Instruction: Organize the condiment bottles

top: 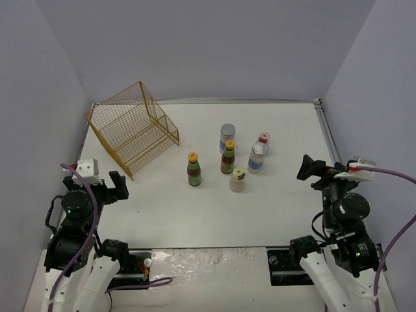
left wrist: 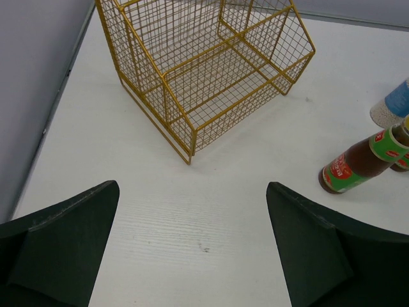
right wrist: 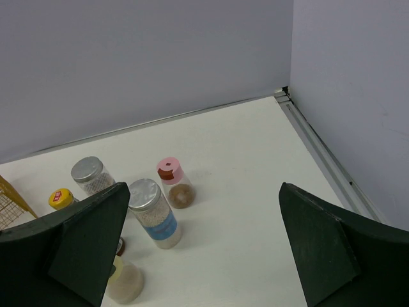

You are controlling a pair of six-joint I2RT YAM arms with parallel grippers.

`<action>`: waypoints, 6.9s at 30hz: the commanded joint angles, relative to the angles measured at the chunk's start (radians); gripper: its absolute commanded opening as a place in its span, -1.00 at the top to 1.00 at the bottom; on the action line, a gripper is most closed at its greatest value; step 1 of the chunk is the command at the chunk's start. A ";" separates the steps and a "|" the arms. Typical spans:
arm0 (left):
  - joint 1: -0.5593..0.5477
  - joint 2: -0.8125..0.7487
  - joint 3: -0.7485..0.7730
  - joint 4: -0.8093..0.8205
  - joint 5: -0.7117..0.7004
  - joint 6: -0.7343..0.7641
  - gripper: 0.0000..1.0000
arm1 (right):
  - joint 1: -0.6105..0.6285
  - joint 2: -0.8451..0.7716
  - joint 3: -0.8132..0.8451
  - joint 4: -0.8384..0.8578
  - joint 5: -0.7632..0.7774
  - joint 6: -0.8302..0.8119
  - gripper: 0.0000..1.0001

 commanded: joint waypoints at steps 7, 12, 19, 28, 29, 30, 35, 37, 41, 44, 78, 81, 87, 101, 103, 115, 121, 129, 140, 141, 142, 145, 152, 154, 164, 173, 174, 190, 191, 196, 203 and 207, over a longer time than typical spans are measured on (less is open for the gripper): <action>-0.005 0.141 0.029 0.157 0.244 -0.006 -0.94 | 0.006 0.077 0.072 0.048 0.018 0.021 -1.00; -0.013 0.275 0.094 0.203 0.351 0.004 -0.94 | 0.007 0.107 0.102 0.034 -0.027 0.023 -1.00; -0.186 0.520 0.171 0.365 0.301 -0.035 -0.94 | 0.006 0.156 0.149 -0.005 -0.073 0.023 -1.00; -0.497 0.763 0.230 0.552 0.020 -0.010 -0.94 | 0.007 0.209 0.159 -0.022 -0.150 0.027 -1.00; -0.518 0.791 0.227 0.584 -0.004 -0.016 -0.94 | 0.007 0.214 0.159 -0.023 -0.164 0.028 -1.00; -0.527 0.809 0.223 0.608 -0.015 -0.021 -0.94 | 0.007 0.217 0.159 -0.023 -0.172 0.029 -1.00; -0.571 0.892 0.195 0.709 -0.061 -0.048 -0.94 | 0.007 0.229 0.157 -0.023 -0.202 0.031 -1.00; -0.583 0.922 0.175 0.748 -0.086 -0.063 -0.94 | 0.007 0.231 0.154 -0.023 -0.207 0.032 -1.00; -0.600 0.960 0.153 0.787 -0.127 -0.084 -0.84 | 0.007 0.235 0.153 -0.023 -0.225 0.032 -1.00; -0.604 0.973 0.144 0.798 -0.151 -0.098 -0.70 | 0.007 0.237 0.151 -0.023 -0.233 0.032 -1.00; -0.619 0.814 0.431 0.410 -0.372 -0.063 1.00 | 0.007 0.220 0.143 -0.023 -0.269 0.032 -1.00; -0.603 0.809 0.545 0.348 -0.436 -0.014 1.00 | 0.007 0.225 0.144 -0.023 -0.277 0.032 -1.00; -0.464 0.834 0.735 0.302 -0.411 0.034 1.00 | 0.008 0.234 0.149 -0.023 -0.292 0.035 -1.00; -0.082 1.128 1.120 0.352 -0.306 0.067 1.00 | 0.008 0.319 0.151 -0.021 -0.386 0.057 -1.00; -0.053 1.170 1.172 0.360 -0.302 0.070 1.00 | 0.008 0.335 0.147 -0.020 -0.389 0.058 -1.00; 0.034 1.358 1.338 0.426 -0.281 0.058 1.00 | 0.007 0.395 0.134 -0.017 -0.413 0.063 -1.00; 0.046 1.399 1.333 0.482 -0.284 0.047 1.00 | 0.008 0.395 0.122 -0.012 -0.413 0.058 -1.00; 0.046 1.444 1.310 0.561 -0.300 0.063 1.00 | 0.008 0.357 0.093 -0.002 -0.399 0.053 -1.00; 0.046 1.458 1.258 0.657 -0.295 0.064 1.00 | 0.014 0.347 0.082 0.006 -0.394 0.051 -1.00; 0.046 1.460 1.257 0.656 -0.296 0.067 1.00 | 0.014 0.347 0.081 0.005 -0.394 0.051 -1.00; 0.046 1.460 1.253 0.657 -0.295 0.067 1.00 | 0.016 0.345 0.079 0.006 -0.393 0.051 -1.00; 0.046 1.462 1.236 0.657 -0.290 0.053 1.00 | 0.016 0.342 0.075 0.008 -0.387 0.052 -1.00; 0.046 1.475 1.174 0.661 -0.297 0.024 1.00 | 0.017 0.329 0.068 0.010 -0.383 0.054 -1.00; 0.046 1.477 1.146 0.666 -0.305 0.019 1.00 | 0.018 0.327 0.065 0.010 -0.380 0.054 -1.00; 0.046 1.468 0.950 0.796 -0.322 -0.010 1.00 | 0.021 0.309 0.057 0.011 -0.380 0.059 -1.00; 0.055 1.480 0.844 0.832 -0.306 -0.081 0.76 | 0.028 0.294 0.053 0.010 -0.374 0.057 -1.00; 0.055 1.479 0.836 0.832 -0.307 -0.085 0.69 | 0.029 0.292 0.052 0.010 -0.373 0.057 -1.00; 0.058 1.460 0.837 0.708 -0.279 -0.102 -0.43 | 0.042 0.255 0.052 0.011 -0.368 0.056 -1.00; 0.058 1.450 0.844 0.692 -0.269 -0.098 -0.50 | 0.043 0.253 0.055 0.010 -0.370 0.055 -1.00; 0.052 1.374 0.907 0.555 -0.155 -0.073 -0.88 | 0.042 0.244 0.067 0.007 -0.372 0.051 -1.00; -0.005 1.227 0.844 0.477 0.241 -0.029 -0.94 | 0.043 0.219 0.073 -0.003 -0.373 0.045 -1.00; -0.125 1.167 0.728 0.524 0.334 0.048 -0.94 | 0.045 0.219 0.076 -0.004 -0.375 0.045 -1.00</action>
